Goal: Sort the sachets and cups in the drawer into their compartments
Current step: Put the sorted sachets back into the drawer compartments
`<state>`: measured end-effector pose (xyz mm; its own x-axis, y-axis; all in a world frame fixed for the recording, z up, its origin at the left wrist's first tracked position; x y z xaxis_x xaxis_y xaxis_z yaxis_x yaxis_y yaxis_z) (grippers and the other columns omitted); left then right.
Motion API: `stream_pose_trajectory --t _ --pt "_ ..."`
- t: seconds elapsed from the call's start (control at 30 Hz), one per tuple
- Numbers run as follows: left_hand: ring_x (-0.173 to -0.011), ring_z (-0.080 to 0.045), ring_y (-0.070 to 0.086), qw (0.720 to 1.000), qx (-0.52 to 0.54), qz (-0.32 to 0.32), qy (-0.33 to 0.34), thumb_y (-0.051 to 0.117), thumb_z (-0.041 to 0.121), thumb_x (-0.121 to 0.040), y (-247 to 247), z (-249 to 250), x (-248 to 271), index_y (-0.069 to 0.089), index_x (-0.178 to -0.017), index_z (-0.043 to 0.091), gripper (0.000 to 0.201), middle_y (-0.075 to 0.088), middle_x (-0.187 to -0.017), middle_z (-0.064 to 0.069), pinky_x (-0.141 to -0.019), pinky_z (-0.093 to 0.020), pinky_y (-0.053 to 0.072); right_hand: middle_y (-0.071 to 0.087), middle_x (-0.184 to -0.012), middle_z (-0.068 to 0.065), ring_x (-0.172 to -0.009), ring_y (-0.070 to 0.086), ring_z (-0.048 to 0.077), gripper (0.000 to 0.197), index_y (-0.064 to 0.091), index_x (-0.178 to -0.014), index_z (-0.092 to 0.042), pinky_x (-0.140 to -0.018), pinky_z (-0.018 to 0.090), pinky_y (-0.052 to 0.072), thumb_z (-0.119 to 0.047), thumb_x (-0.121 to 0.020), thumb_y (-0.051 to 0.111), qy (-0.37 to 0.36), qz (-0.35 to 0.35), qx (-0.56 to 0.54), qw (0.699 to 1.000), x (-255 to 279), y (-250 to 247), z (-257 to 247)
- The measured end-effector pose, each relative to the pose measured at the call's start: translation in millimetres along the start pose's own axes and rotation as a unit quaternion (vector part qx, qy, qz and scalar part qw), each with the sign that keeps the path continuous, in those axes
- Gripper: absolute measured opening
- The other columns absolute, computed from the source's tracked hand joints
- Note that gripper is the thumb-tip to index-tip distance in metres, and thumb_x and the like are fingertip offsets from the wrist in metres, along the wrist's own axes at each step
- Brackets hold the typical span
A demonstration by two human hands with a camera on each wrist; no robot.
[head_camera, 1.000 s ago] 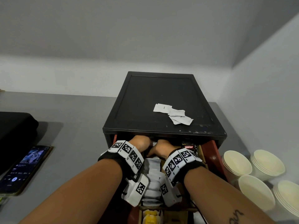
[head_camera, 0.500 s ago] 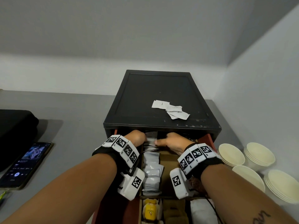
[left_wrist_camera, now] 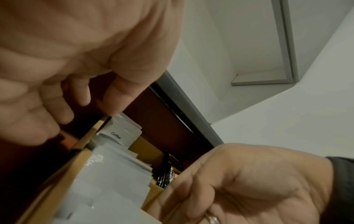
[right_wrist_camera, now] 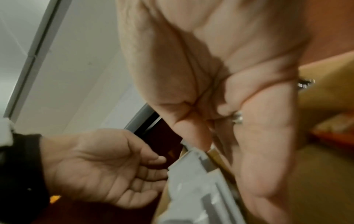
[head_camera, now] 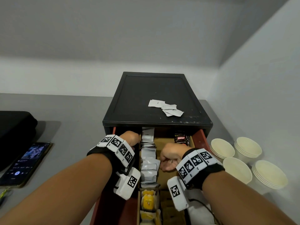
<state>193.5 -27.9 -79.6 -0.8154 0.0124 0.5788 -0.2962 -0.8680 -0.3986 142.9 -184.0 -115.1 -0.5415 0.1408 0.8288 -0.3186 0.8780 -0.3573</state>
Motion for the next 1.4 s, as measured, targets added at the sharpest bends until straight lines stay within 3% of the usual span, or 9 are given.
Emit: stream_pose_trajectory --t 0.13,0.43,0.53,0.67,0.73,0.83,1.03,1.23,1.4 --pt "-0.121 -0.036 0.048 1.0 0.026 -0.012 -0.011 0.042 -0.002 -0.093 3.3 -3.6 -2.7 0.049 -0.126 -0.007 0.034 0.045 -0.136 -0.02 -0.085 -0.037 0.045 0.056 -0.077 0.013 -0.04 0.055 0.016 0.021 0.045 -0.076 0.001 -0.056 0.028 0.055 0.0 -0.096 0.037 -0.031 -0.01 -0.002 0.999 1.0 9.4 -7.0" --pt "-0.124 -0.036 0.048 1.0 0.022 -0.014 -0.009 0.042 0.003 -0.095 3.6 -1.8 4.1 0.049 -0.127 -0.006 0.034 0.046 -0.137 -0.022 -0.093 -0.037 0.044 0.056 -0.071 0.006 -0.053 0.05 0.012 0.018 0.048 -0.078 -0.008 -0.048 0.02 0.045 -0.006 -0.077 0.066 -0.048 -0.112 0.001 0.992 25.5 11.6 -5.7" --pt "-0.101 -0.018 0.064 0.999 -0.007 -0.034 0.005 0.045 0.006 -0.096 3.8 5.6 10.1 0.057 -0.107 -0.003 0.019 0.066 -0.101 -0.016 -0.079 -0.029 0.046 0.055 -0.07 0.003 -0.058 0.051 0.012 0.009 0.059 -0.088 -0.008 -0.049 0.018 0.044 -0.009 -0.092 0.05 -0.173 0.062 0.044 0.982 51.3 -15.6 -33.9" --pt "-0.073 -0.022 0.049 0.99 -0.121 -0.039 0.06 0.05 0.012 -0.092 -1.0 30.7 25.6 0.056 -0.087 0.01 0.008 0.052 -0.085 -0.008 -0.054 -0.024 0.039 0.064 -0.089 0.0 -0.087 0.06 0.019 0.017 0.066 -0.096 -0.012 -0.076 0.029 0.049 -0.014 -0.091 0.05 -0.411 0.296 0.039 0.862 107.4 -67.3 -74.4" --pt "-0.057 -0.016 0.045 0.986 -0.144 -0.047 0.07 0.053 0.014 -0.091 -1.3 43.4 30.2 0.053 -0.075 0.012 0.015 0.051 -0.072 -0.004 -0.047 -0.021 0.036 0.054 -0.12 0.004 -0.115 0.048 0.024 0.028 0.06 -0.116 -0.018 -0.093 0.032 0.04 -0.022 -0.089 0.054 -0.425 0.384 0.112 0.812 111.7 -87.6 -89.3" --pt "-0.051 -0.012 0.048 0.987 -0.091 -0.036 0.126 0.055 0.011 -0.089 -4.6 78.7 35.5 0.056 -0.071 0.011 0.018 0.056 -0.067 -0.003 -0.042 -0.016 0.037 0.018 -0.155 0.005 -0.142 0.013 0.032 0.062 0.03 -0.145 -0.028 -0.113 0.048 0.023 -0.047 -0.09 0.051 -0.334 0.361 0.264 0.83 81.5 -94.2 -101.2" --pt "-0.105 -0.028 0.06 0.935 -0.177 0.085 0.294 0.044 0.01 -0.093 -9.2 150.9 34.8 0.062 -0.114 0.004 0.029 0.064 -0.113 -0.013 -0.089 -0.033 0.046 0.025 -0.153 0.003 -0.139 0.025 0.028 0.064 0.033 -0.143 -0.03 -0.11 0.053 0.024 -0.065 -0.09 0.036 -0.291 0.286 0.363 0.838 43.9 -78.5 -92.1" --pt "-0.14 -0.031 0.026 0.868 -0.406 0.068 0.276 0.039 0.008 -0.093 17.0 163.9 3.7 0.032 -0.146 0.015 0.054 0.023 -0.154 -0.013 -0.116 -0.04 0.021 0.046 -0.14 0.0 -0.123 0.048 0.02 0.043 0.052 -0.132 -0.023 -0.099 0.031 0.039 -0.028 -0.09 0.058 -0.424 0.285 0.253 0.822 71.5 -64.2 -81.3" --pt "-0.134 -0.031 0.035 0.833 -0.488 0.039 0.258 0.042 0.01 -0.095 32.5 149.9 -2.4 0.04 -0.138 0.004 0.043 0.037 -0.145 -0.016 -0.106 -0.036 0.029 0.059 -0.127 0.001 -0.116 0.055 0.021 0.038 0.056 -0.127 -0.025 -0.093 0.033 0.045 -0.01 -0.093 0.048 -0.461 0.351 0.284 0.764 84.7 -67.3 -70.3"
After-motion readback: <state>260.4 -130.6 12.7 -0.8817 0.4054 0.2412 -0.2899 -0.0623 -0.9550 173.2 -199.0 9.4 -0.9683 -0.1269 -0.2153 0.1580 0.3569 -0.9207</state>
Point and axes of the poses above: each hand's wrist, its own x-axis away from the middle knuckle, its own y-axis out of the palm, z = x × y, the point moved 6 cm from there along -x, towards the middle knuckle
